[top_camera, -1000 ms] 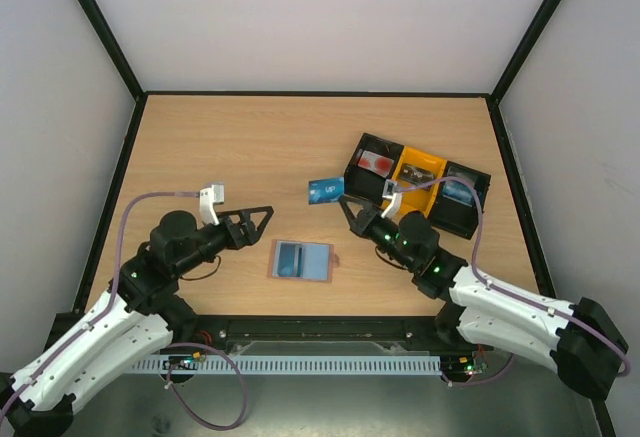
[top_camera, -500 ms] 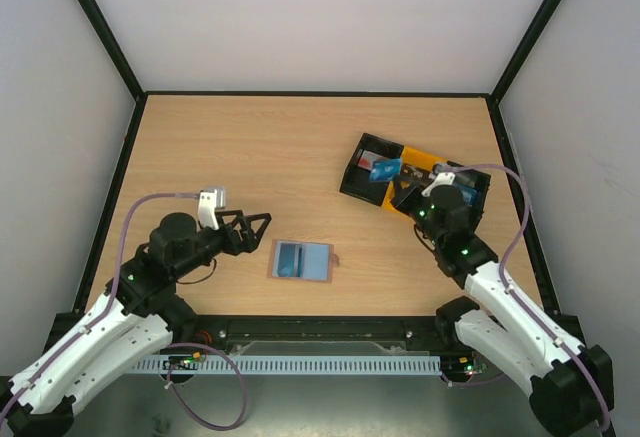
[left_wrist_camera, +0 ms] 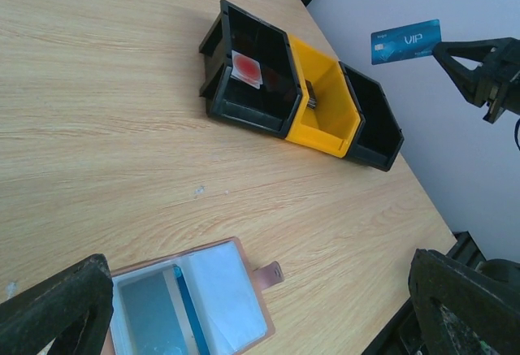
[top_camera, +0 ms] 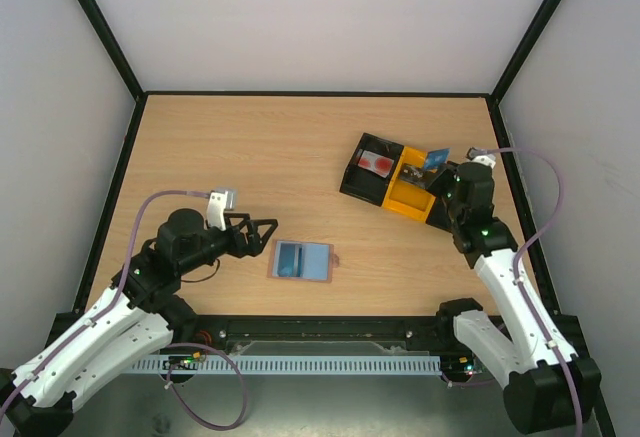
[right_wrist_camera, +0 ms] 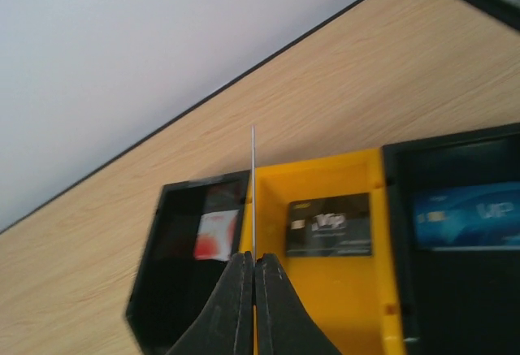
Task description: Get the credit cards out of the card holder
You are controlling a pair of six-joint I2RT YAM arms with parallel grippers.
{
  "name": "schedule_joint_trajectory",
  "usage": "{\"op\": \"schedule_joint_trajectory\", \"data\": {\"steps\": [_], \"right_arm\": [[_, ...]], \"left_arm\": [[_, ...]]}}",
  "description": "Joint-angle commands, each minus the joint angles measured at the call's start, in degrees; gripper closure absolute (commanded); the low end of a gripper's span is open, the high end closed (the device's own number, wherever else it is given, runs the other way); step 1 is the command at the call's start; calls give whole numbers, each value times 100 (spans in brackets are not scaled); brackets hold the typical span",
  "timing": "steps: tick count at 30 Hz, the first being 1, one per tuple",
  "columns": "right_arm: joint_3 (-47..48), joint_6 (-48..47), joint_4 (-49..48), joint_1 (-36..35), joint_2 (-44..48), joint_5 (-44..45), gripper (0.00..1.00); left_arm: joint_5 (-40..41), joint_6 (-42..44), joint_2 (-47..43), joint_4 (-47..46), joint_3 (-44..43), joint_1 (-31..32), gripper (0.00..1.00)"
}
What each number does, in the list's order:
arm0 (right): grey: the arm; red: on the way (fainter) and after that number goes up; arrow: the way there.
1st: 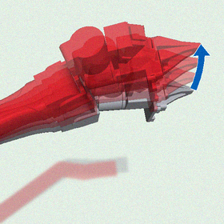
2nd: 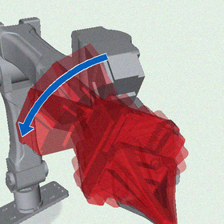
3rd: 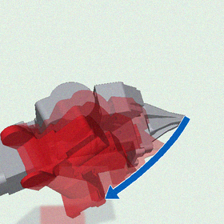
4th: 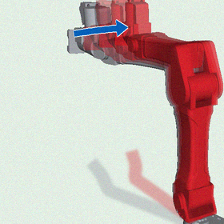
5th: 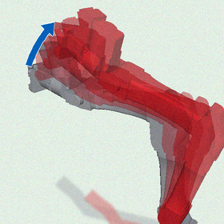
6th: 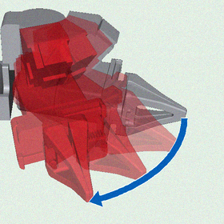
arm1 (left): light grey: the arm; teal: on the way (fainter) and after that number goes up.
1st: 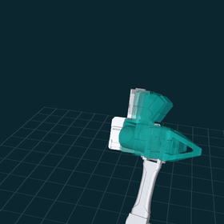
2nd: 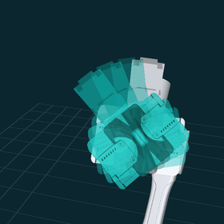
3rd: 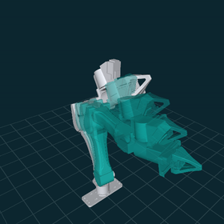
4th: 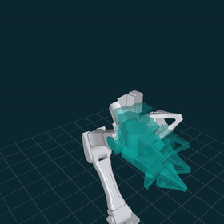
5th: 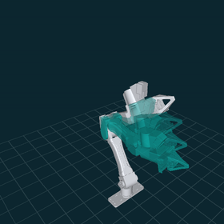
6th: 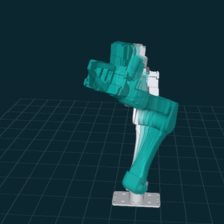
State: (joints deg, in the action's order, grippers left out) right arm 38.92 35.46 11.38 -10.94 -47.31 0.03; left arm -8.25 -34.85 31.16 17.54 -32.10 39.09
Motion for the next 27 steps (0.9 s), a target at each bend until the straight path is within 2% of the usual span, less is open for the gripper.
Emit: {"op": "schedule_joint_trajectory", "data": {"steps": [1, 10, 14, 27], "right_arm": [[278, -687, 441, 333, -225, 255, 98], [378, -1053, 511, 1249, -424, 68, 98], [291, -1094, 549, 1319, -604, 383, 98], [-107, -1112, 172, 1426, -1168, 177, 98]], "left_arm": [[-162, 121, -18, -99, -143, -6, 0], [-167, 138, 90, -87, -156, -7, 0], [-168, 122, 71, -64, -170, -7, 0], [-185, 123, 151, -58, -167, -7, 0]]}}
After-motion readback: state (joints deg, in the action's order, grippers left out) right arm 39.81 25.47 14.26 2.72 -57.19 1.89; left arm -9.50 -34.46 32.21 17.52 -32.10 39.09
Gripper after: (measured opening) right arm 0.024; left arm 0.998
